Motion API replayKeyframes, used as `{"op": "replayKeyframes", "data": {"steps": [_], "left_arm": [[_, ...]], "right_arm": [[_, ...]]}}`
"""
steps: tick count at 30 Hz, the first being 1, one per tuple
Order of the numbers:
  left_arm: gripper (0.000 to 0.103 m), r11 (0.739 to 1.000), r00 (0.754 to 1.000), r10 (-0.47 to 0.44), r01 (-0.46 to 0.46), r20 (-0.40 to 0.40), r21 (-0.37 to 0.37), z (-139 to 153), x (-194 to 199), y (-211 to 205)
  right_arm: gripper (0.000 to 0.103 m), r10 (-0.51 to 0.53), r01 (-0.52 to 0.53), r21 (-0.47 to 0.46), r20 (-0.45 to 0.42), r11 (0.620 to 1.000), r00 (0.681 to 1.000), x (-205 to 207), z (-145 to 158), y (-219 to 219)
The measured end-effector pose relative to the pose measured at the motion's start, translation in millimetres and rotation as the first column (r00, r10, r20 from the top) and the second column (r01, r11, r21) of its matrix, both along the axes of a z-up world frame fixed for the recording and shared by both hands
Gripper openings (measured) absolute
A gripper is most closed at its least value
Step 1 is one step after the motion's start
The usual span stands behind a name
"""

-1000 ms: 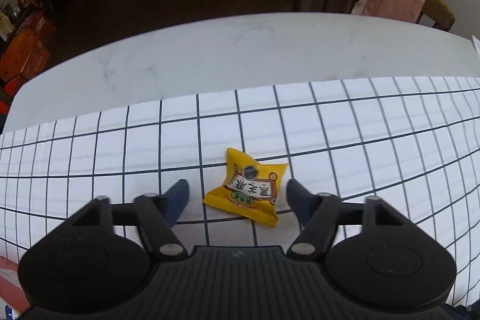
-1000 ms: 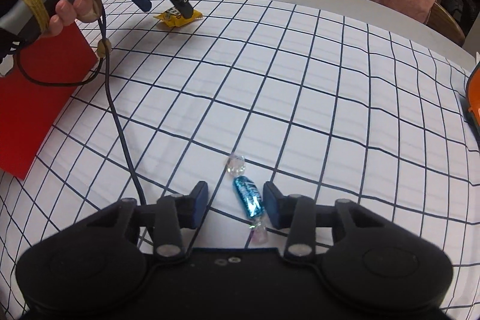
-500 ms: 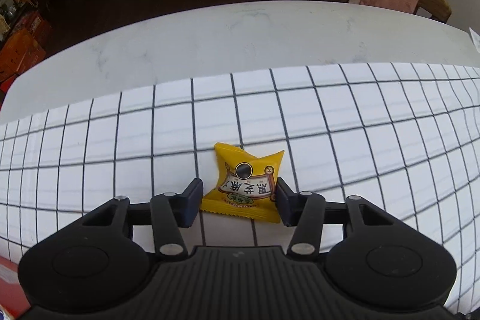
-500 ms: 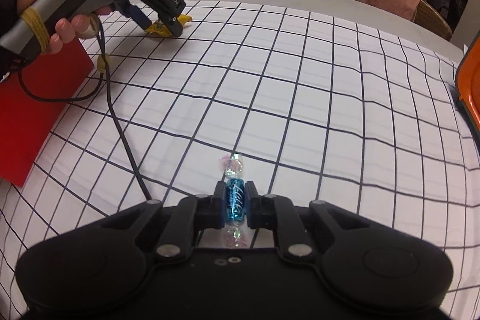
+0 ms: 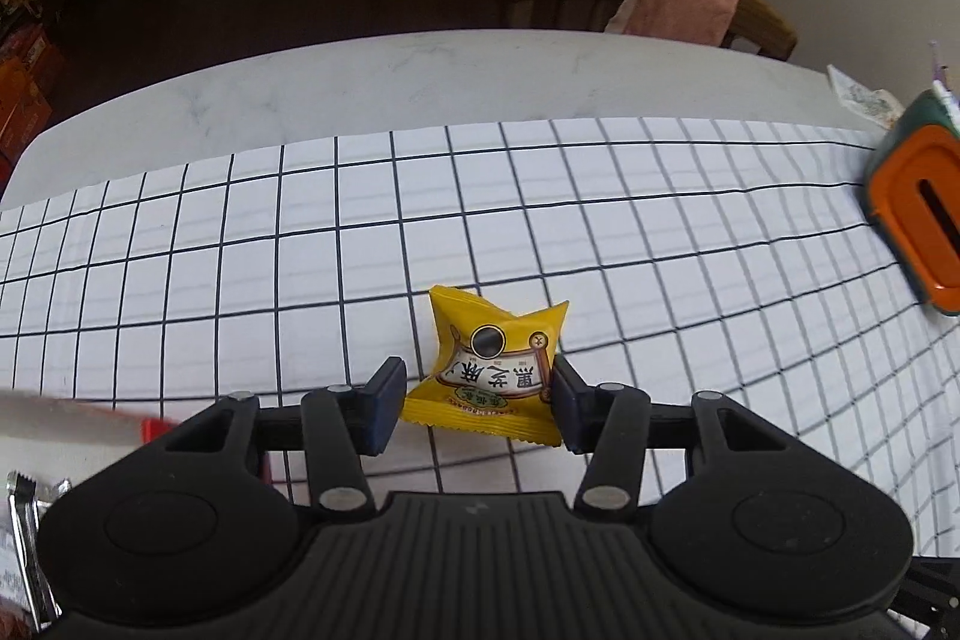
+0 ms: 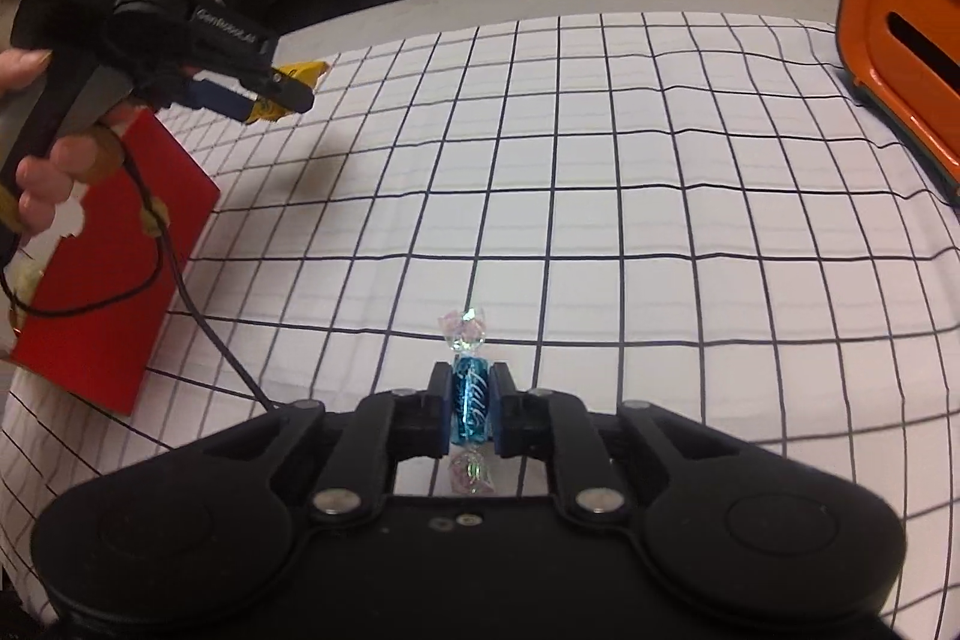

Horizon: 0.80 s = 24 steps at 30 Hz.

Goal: Organize snacks
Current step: 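Carry the yellow candy packet and blue candy over the box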

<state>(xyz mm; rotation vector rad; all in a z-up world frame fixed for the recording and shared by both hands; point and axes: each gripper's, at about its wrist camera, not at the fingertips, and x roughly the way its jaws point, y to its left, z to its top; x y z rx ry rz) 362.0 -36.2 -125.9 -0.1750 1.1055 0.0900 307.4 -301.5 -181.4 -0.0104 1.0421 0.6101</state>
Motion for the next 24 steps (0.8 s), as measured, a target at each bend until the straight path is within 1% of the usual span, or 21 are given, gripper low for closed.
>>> {"op": "replayKeyframes", "data": {"steps": [3, 5, 9, 12, 18, 24], "left_arm": [[0.050, 1.000, 0.999, -0.002, 0.002, 0.033, 0.000, 20, -23, -1], [0.050, 1.000, 0.998, -0.003, 0.001, 0.062, 0.018, 38, -35, 3], [0.050, 1.000, 0.994, -0.012, 0.010, 0.109, 0.021, 67, -71, 8], [0.050, 1.000, 0.990, -0.014, 0.011, 0.139, 0.016, 85, -101, 18], [0.050, 1.000, 0.986, -0.005, 0.004, 0.164, 0.010, 104, -129, 45], [0.050, 0.999, 0.984, 0.005, -0.012, 0.178, 0.034, 108, -162, 77]], "right_arm": [[0.011, -0.008, 0.008, 0.017, 0.011, 1.000, 1.000, -11, 13, -6], [0.011, -0.009, 0.008, 0.027, 0.021, 1.000, 1.000, -18, 21, -7], [0.011, -0.003, 0.000, 0.046, 0.043, 0.999, 0.999, -34, 39, -3], [0.011, 0.008, -0.012, 0.053, 0.072, 0.999, 0.997, -43, 53, 4], [0.011, 0.016, -0.025, 0.073, 0.120, 0.997, 0.993, -61, 79, 24], [0.011, 0.052, -0.066, 0.079, 0.161, 0.995, 0.986, -76, 98, 63]]}}
